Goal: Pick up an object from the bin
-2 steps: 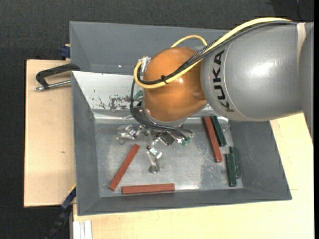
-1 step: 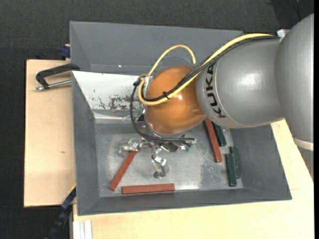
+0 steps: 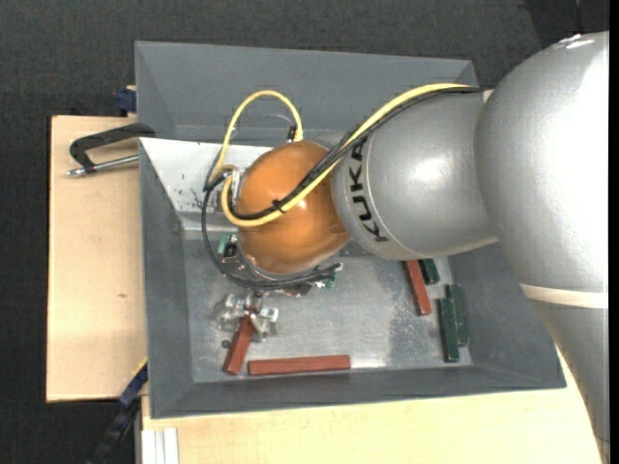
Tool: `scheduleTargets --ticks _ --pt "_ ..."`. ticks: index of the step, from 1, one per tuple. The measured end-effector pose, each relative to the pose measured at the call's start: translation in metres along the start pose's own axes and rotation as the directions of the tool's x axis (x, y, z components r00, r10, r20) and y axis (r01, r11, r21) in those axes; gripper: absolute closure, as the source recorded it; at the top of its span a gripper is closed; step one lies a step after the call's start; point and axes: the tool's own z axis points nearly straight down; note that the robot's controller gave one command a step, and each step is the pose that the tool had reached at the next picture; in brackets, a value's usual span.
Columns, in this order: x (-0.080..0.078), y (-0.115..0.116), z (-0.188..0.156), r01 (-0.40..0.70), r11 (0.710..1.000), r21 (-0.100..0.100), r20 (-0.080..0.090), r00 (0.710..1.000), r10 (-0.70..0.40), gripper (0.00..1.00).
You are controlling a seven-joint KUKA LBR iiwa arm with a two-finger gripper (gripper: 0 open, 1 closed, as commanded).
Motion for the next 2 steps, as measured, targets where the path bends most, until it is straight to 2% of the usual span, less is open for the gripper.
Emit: scheduleTargets --ticks 1,2 --pt "0.0 0.0 0.0 0.0 1.0 0.0 -0.001 1.0 0.0 1.0" --pt "-0.001 -0.023 -0.138 -0.02 1.0 0.002 0.0 1.0 0.02 1.0"
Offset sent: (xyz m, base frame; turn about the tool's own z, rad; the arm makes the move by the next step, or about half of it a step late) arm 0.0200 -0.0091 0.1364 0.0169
